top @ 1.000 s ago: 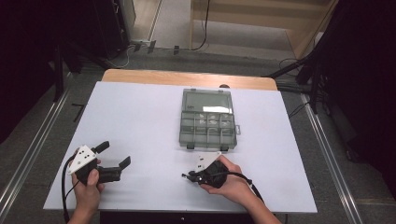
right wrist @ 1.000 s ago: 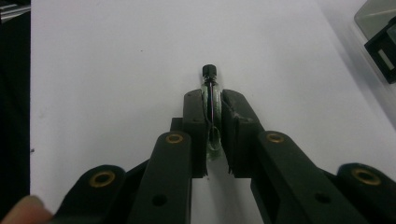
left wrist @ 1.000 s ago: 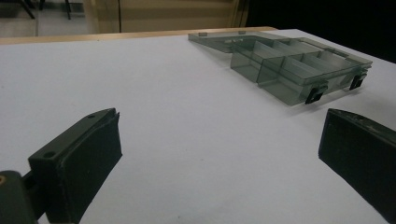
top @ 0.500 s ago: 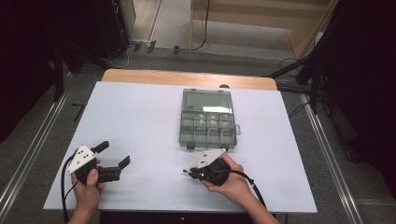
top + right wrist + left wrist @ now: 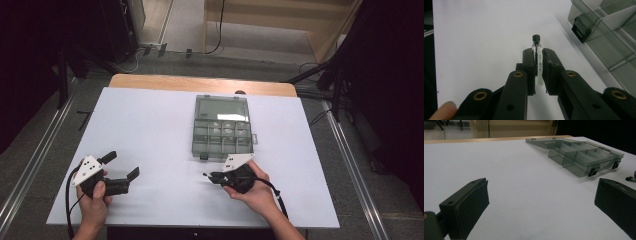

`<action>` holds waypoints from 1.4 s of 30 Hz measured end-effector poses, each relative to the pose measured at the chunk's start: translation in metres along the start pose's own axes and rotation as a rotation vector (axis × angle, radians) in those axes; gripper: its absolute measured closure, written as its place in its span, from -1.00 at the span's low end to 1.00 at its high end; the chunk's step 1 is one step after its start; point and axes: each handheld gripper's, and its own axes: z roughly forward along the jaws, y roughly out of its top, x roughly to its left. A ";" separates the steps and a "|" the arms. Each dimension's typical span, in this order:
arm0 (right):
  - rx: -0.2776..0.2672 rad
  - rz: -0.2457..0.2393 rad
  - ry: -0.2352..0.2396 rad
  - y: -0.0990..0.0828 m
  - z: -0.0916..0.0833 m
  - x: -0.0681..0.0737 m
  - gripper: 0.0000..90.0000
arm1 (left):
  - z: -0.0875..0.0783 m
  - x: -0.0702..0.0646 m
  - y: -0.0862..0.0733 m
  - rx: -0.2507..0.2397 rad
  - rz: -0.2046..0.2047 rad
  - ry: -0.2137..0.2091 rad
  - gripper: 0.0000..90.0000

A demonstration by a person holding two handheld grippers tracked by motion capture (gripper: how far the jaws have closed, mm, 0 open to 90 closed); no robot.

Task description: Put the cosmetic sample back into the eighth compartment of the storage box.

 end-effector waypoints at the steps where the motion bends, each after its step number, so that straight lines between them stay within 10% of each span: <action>1: -0.001 0.000 -0.005 0.000 -0.001 -0.001 0.84 | 0.000 0.000 0.000 0.000 0.000 0.000 -1.00; 42: -0.071 0.053 -0.081 -0.002 -0.033 -0.020 0.84 | 0.000 -0.001 0.000 -0.001 0.007 -0.002 -1.00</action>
